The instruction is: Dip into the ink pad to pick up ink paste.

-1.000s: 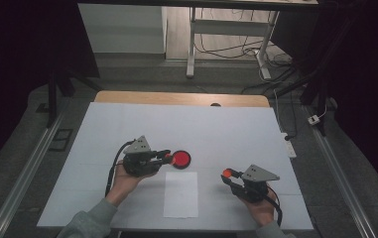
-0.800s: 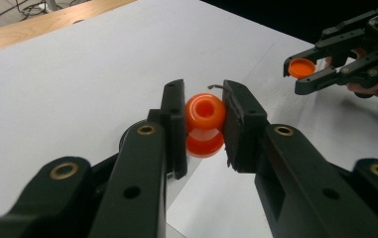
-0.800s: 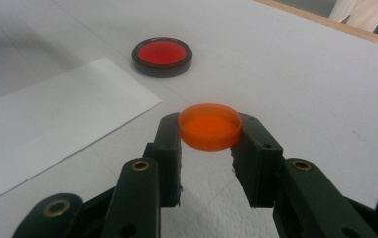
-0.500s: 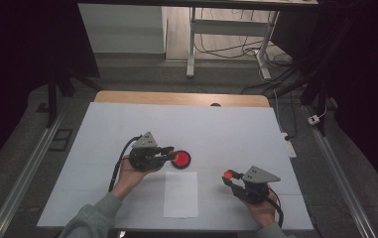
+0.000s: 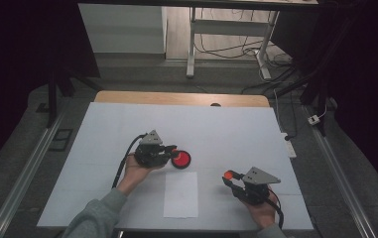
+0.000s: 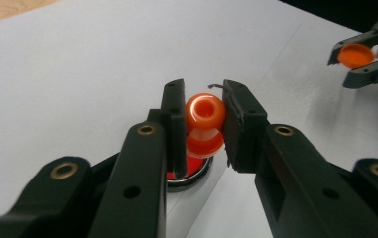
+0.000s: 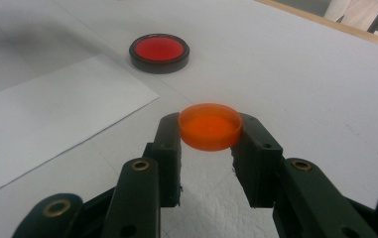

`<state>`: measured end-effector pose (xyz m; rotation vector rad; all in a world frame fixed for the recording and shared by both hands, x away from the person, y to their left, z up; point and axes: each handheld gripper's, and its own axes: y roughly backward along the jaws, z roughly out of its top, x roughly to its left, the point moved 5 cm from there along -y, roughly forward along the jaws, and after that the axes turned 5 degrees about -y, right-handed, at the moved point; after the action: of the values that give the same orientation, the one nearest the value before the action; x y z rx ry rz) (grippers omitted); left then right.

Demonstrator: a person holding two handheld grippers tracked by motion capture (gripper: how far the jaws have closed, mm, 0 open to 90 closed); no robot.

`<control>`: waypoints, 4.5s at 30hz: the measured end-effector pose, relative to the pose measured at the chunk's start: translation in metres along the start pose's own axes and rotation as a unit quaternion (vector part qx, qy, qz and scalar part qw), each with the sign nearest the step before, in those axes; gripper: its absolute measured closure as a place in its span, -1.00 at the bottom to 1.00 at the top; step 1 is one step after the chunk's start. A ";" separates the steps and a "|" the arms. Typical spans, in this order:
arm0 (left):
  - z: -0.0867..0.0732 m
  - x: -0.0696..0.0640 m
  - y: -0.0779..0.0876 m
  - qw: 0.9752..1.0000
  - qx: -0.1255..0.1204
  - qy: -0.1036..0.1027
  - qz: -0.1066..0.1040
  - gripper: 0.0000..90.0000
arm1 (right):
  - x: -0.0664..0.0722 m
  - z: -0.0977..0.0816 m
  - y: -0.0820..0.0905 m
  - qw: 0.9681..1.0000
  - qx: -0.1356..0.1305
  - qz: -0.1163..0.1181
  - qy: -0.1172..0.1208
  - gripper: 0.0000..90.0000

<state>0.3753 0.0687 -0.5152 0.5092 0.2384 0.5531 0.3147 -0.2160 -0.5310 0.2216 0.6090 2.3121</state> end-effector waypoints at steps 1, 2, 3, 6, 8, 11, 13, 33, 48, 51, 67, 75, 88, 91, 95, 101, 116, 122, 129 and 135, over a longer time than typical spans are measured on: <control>0.000 0.001 -0.002 1.000 0.001 0.000 0.001 0.60 | 0.000 0.000 0.000 1.000 -0.002 0.003 -0.001 0.43; 0.000 0.001 -0.004 1.000 0.002 0.000 0.000 0.60 | 0.000 0.000 0.000 1.000 -0.002 0.003 -0.001 0.43; -0.001 0.002 -0.005 1.000 0.004 0.000 0.000 0.60 | 0.000 0.000 0.000 1.000 -0.002 0.003 -0.001 0.43; -0.001 0.004 -0.010 1.000 0.009 -0.003 -0.002 0.60 | 0.000 0.000 0.000 1.000 -0.002 0.003 0.000 0.43; -0.002 0.007 -0.013 1.000 0.011 -0.001 0.000 0.60 | 0.000 0.000 0.001 1.000 0.000 0.001 0.000 0.43; -0.003 0.010 -0.018 1.000 0.015 0.001 0.001 0.60 | 0.001 0.000 0.000 1.000 -0.001 0.006 0.000 0.43; -0.005 0.011 -0.020 1.000 0.018 0.000 0.002 0.60 | 0.001 -0.001 -0.001 1.000 -0.001 0.006 0.001 0.43; -0.011 0.015 -0.037 1.000 0.028 -0.004 0.002 0.60 | 0.003 -0.001 -0.002 1.000 0.002 0.003 0.005 0.43; -0.014 0.014 -0.045 0.999 0.042 -0.014 0.006 0.60 | 0.002 -0.002 -0.002 1.000 0.001 0.006 0.003 0.43; -0.015 0.013 -0.046 0.999 0.046 -0.017 0.007 0.60 | 0.002 -0.002 -0.002 1.000 0.001 0.007 0.003 0.43; -0.017 0.011 -0.049 0.998 0.056 -0.028 0.019 0.61 | 0.004 -0.002 -0.002 1.000 0.001 0.009 0.003 0.43; -0.017 0.007 -0.050 0.996 0.064 -0.043 0.036 0.61 | 0.004 -0.002 -0.003 1.000 0.002 0.010 0.004 0.43; -0.021 0.005 -0.051 0.997 0.048 -0.046 0.046 0.61 | 0.005 -0.002 -0.003 1.000 0.003 0.010 0.004 0.43; -0.021 0.004 -0.051 0.996 0.050 -0.051 0.050 0.61 | 0.005 -0.002 -0.003 1.000 0.003 0.010 0.005 0.43; -0.021 0.003 -0.051 0.996 0.049 -0.054 0.053 0.61 | 0.006 -0.002 -0.003 1.000 0.005 0.009 0.006 0.43; -0.022 0.003 -0.051 0.996 0.043 -0.050 0.053 0.61 | 0.006 -0.002 -0.003 1.000 0.005 0.010 0.006 0.43; -0.023 0.004 -0.051 0.997 0.036 -0.040 0.052 0.61 | 0.007 -0.002 -0.003 1.000 0.005 0.009 0.007 0.43; -0.023 0.004 -0.051 0.997 0.037 -0.043 0.053 0.61 | 0.006 -0.001 -0.003 1.000 0.004 0.008 0.007 0.43; -0.016 0.010 -0.041 0.998 0.014 -0.034 0.042 0.60 | 0.005 0.000 -0.001 1.000 -0.004 0.009 0.005 0.43; -0.008 0.008 -0.031 0.998 0.005 -0.036 0.042 0.60 | 0.005 0.000 -0.002 1.000 -0.005 0.010 0.005 0.43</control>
<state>0.3932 0.0536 -0.5388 0.5494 0.1509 0.6144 0.3124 -0.2119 -0.5318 0.2141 0.6033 2.3363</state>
